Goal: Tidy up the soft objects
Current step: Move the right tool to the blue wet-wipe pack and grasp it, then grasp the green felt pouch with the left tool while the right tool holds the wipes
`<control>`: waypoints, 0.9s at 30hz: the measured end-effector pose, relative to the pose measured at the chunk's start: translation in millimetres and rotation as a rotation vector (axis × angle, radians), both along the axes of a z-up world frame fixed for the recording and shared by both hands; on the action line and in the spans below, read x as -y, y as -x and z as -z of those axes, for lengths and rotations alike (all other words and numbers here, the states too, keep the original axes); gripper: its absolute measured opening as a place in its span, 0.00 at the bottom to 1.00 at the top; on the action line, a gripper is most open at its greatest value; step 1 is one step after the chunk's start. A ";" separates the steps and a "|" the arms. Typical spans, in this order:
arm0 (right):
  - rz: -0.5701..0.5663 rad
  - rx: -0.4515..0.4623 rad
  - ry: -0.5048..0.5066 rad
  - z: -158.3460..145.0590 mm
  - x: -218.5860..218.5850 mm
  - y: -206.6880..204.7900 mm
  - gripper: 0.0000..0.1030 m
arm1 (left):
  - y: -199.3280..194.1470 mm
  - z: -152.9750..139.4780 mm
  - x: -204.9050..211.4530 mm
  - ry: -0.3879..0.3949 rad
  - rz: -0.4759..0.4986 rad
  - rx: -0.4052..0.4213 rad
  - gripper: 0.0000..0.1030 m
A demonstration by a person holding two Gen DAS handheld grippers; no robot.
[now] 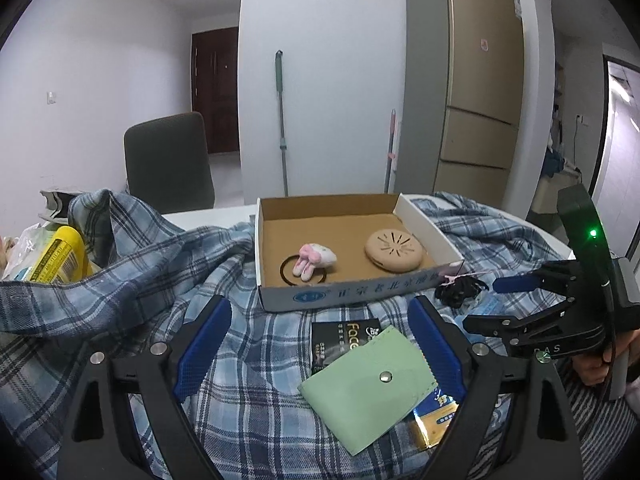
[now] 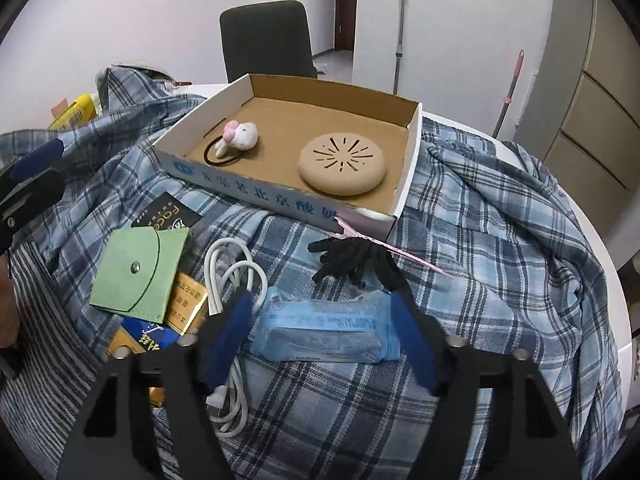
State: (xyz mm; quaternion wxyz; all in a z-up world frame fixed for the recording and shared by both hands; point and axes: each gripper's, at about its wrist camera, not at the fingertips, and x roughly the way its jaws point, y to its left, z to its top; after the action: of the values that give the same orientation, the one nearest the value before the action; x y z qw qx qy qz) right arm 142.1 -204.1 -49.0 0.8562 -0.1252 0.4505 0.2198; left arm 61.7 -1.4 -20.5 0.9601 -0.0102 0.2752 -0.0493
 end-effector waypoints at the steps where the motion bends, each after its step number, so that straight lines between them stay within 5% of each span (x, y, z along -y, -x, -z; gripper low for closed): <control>1: 0.001 -0.002 0.005 1.0 -0.5 -0.3 0.71 | -0.3 1.2 0.7 -0.001 0.002 -0.006 0.89; 27: 0.078 -0.107 0.030 22.1 5.6 -18.5 0.85 | -3.3 6.2 6.0 -0.020 0.005 -0.032 0.89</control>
State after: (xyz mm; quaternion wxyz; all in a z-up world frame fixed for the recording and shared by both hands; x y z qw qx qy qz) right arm 160.7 -209.7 -71.1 0.8367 -0.1083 0.5035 0.1862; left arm 65.0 -7.4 -26.7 0.9555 -0.0010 0.2911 -0.0487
